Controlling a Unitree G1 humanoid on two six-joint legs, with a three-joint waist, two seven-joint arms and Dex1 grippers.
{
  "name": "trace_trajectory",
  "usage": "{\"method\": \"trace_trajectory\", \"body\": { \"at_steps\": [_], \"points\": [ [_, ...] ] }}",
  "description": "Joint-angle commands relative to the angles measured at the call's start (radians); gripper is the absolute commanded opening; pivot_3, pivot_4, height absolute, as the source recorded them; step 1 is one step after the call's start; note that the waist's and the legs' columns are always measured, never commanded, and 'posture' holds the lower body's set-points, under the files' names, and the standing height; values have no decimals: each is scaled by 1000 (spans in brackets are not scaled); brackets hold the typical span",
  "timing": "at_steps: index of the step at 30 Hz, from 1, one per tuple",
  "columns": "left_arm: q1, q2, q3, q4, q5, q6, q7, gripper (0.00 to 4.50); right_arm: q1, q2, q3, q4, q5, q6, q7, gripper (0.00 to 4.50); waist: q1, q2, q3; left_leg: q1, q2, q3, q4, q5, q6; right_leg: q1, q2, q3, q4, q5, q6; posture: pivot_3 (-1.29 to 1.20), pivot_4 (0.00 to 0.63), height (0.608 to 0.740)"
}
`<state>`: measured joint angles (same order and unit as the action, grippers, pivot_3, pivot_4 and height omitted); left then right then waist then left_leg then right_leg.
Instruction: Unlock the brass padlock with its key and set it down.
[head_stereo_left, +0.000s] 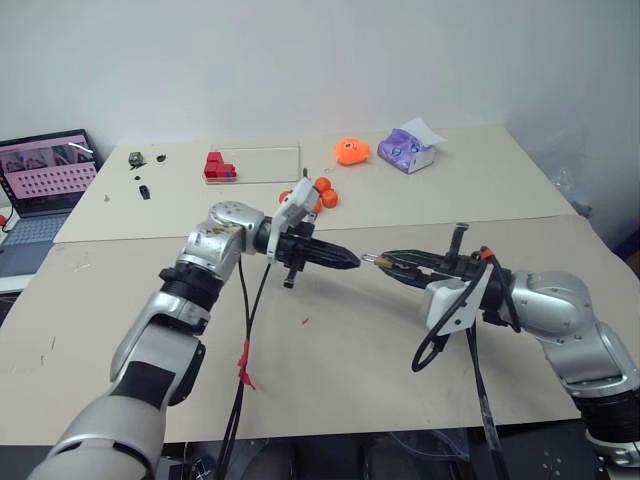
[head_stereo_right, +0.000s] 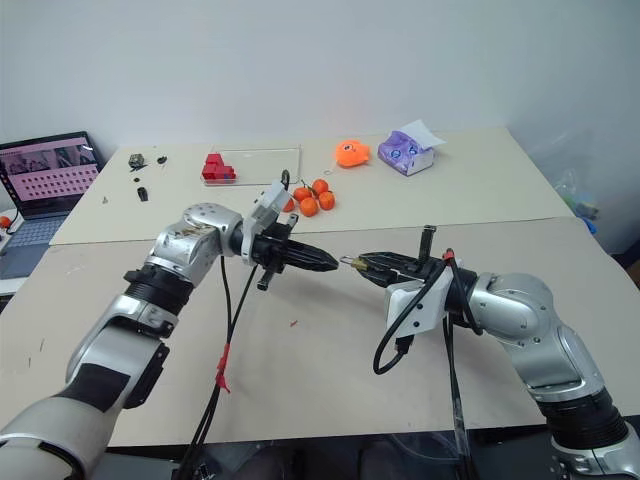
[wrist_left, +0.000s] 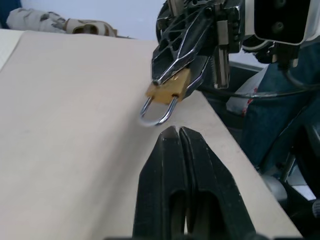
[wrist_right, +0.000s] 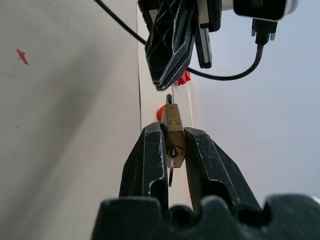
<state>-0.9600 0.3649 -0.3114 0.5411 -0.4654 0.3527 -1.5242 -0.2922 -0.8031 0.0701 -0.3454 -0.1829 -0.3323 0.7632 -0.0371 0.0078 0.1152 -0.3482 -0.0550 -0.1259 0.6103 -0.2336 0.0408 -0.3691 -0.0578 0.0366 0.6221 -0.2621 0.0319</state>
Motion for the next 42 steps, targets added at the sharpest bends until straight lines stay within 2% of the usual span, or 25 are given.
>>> {"method": "trace_trajectory", "body": {
  "at_steps": [1, 28, 42],
  "points": [
    [-8, -9, 42, -55, -1, 32, 11, 114, -11, -4, -12, -32, 12, -5, 0, 154, -1, 0, 0, 0, 0, 0, 0, 0, 0, 0, 0, 1, 0, 0, 0, 0, 150, 740],
    [-61, -76, 119, 56, 80, -6, -2, 114, 17, -3, -15, -87, 2, 33, 0, 154, -2, 0, 0, 2, 0, 4, -1, 0, 0, 0, 1, 5, 0, 0, 0, 0, 150, 740],
    [-61, -88, 128, 76, 101, -12, -8, 114, -50, -11, -43, -48, 25, 79, -2, 154, 0, -1, 0, 2, 0, 4, -2, 0, 0, 0, 1, 5, 0, 0, 0, 0, 150, 740]
  ]
}}
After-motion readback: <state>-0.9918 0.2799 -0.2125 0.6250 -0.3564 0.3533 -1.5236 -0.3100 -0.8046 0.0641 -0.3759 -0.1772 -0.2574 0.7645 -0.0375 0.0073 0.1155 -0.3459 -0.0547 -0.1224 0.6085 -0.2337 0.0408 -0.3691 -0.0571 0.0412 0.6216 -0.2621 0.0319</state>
